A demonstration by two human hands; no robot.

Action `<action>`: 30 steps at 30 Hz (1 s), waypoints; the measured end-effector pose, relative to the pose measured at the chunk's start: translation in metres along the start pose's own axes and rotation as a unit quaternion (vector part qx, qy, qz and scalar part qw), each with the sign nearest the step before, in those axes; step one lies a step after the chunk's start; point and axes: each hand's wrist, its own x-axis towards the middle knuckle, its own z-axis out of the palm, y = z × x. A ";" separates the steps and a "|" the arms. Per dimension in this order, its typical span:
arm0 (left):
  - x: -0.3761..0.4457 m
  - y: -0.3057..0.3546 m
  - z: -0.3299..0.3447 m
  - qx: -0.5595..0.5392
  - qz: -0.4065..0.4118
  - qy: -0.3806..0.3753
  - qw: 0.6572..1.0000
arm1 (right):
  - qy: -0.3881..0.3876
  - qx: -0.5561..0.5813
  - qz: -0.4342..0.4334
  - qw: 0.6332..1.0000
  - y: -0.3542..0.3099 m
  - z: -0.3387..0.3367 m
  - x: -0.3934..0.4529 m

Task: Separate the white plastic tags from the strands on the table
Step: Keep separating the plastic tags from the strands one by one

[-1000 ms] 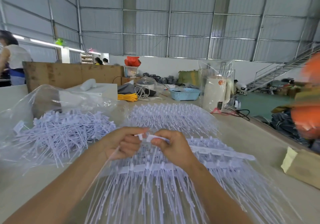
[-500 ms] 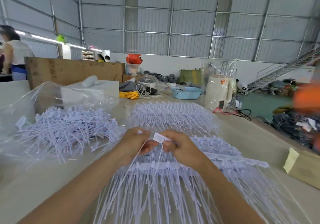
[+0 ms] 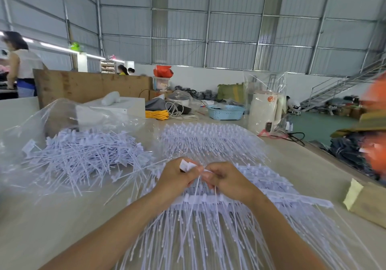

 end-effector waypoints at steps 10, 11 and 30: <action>-0.009 0.015 0.012 0.059 0.050 0.003 0.997 | 0.059 0.050 -0.055 0.995 -0.005 0.004 0.002; -0.010 0.017 0.011 0.086 0.049 0.010 0.995 | 0.064 0.037 -0.066 0.995 -0.004 0.004 0.002; -0.007 0.080 -0.047 -0.368 -0.081 -0.346 0.859 | 0.065 -0.154 -0.008 0.986 0.026 0.000 0.006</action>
